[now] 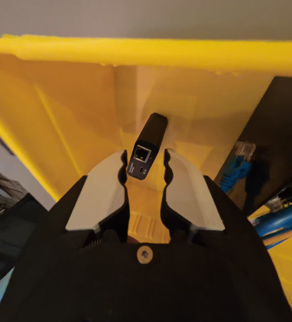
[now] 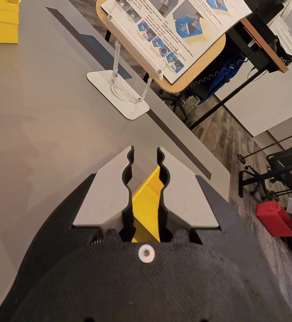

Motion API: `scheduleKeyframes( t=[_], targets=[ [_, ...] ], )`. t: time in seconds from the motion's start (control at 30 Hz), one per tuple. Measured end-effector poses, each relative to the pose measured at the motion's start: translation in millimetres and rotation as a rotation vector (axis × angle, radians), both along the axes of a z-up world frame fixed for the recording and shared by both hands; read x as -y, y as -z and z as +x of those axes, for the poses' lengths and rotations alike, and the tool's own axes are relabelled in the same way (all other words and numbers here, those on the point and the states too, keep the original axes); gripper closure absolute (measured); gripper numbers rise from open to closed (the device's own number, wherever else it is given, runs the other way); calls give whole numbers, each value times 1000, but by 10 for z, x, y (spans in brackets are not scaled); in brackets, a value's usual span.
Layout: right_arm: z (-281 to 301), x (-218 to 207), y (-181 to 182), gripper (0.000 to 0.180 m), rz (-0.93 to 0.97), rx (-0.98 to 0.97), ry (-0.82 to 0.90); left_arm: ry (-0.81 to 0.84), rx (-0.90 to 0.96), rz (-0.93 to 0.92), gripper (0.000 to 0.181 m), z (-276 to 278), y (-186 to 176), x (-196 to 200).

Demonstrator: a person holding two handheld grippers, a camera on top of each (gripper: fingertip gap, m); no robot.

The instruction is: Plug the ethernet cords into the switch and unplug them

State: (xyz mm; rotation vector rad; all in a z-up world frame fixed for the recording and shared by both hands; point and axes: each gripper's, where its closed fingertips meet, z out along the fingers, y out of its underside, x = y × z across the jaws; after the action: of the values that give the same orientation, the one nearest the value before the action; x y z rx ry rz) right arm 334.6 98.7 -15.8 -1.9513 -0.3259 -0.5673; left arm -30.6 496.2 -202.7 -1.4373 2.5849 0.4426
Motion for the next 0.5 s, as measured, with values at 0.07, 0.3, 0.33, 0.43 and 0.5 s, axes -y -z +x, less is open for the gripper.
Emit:
scheduleKeyframes(
  t=[0.07, 0.3, 0.33, 0.43, 0.5],
  targets=[
    [-76, -34, 8, 155, -2, -20, -22, 5, -1, -9, 151, 29, 24, -5],
    [-790, -294, 102, 145, -96, -279, -351, 149, 311, 73, 156, 351, -622, 389],
    [-940, -355, 76, 142, -91, -332, -409, 178, 372, 84, 157, 429, -768, 536],
    [-1469, -540, -7, 129, -74, -537, -596, 314, 533, 133, 157, 640, -1215, 1036],
    [-1745, -680, -3, 123, -67, -613, -672, 395, 634, 139, 156, 764, -1484, 1377]
  ],
)
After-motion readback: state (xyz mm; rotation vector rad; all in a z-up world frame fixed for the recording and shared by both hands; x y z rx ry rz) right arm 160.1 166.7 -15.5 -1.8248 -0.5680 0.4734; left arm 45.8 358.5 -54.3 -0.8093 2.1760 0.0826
